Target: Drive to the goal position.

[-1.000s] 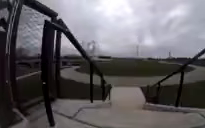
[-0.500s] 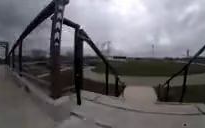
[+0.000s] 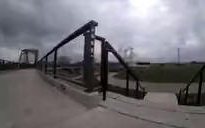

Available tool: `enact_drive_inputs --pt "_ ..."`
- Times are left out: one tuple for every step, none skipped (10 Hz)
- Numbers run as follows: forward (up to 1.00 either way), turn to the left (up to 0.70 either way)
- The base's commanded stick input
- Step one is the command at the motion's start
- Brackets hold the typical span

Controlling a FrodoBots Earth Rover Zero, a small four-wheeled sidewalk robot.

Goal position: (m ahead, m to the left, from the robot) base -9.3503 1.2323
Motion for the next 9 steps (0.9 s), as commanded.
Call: enact_drive_inputs --pt "0.0 0.45" --pt "0.0 0.45" --pt "0.0 0.45" --pt "0.0 0.45" --pt "0.0 0.45" --pt "0.0 0.45" --pt "0.0 0.45" --pt "0.0 0.45" --pt "0.0 0.45"
